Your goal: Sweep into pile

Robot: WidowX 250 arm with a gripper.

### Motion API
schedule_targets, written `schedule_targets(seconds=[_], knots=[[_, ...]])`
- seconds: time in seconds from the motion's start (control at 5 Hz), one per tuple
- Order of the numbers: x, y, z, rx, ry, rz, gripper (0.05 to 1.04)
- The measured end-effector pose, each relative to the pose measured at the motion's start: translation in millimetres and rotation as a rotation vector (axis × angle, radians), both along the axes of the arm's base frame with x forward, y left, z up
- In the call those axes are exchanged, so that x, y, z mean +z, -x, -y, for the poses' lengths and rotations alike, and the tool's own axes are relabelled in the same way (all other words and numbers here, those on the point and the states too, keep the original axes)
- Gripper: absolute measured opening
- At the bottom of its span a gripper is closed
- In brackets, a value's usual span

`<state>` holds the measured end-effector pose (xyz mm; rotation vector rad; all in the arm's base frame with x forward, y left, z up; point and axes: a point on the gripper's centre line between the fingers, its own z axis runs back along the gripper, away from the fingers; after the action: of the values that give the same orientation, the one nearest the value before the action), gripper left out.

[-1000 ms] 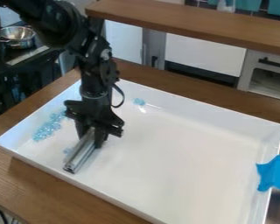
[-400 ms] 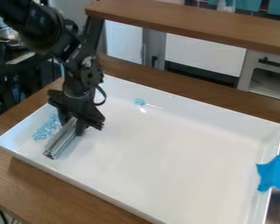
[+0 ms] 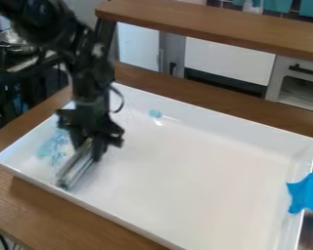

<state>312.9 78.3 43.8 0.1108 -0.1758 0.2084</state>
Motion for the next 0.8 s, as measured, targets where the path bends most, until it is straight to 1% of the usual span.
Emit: schedule_targets(seconds=[0.2, 0.4, 0.6, 0.8], knots=[[27.0, -27, 26, 0.041, 0.061, 0.038, 0.388], [17.6, -55, 49, 0.084, 0.051, 0.011, 0.388], [4.7, -77, 55, 0.133, 0.021, -0.002, 0.388], [-6.4, -85, 50, 0.162, -0.005, -0.019, 0.388]])
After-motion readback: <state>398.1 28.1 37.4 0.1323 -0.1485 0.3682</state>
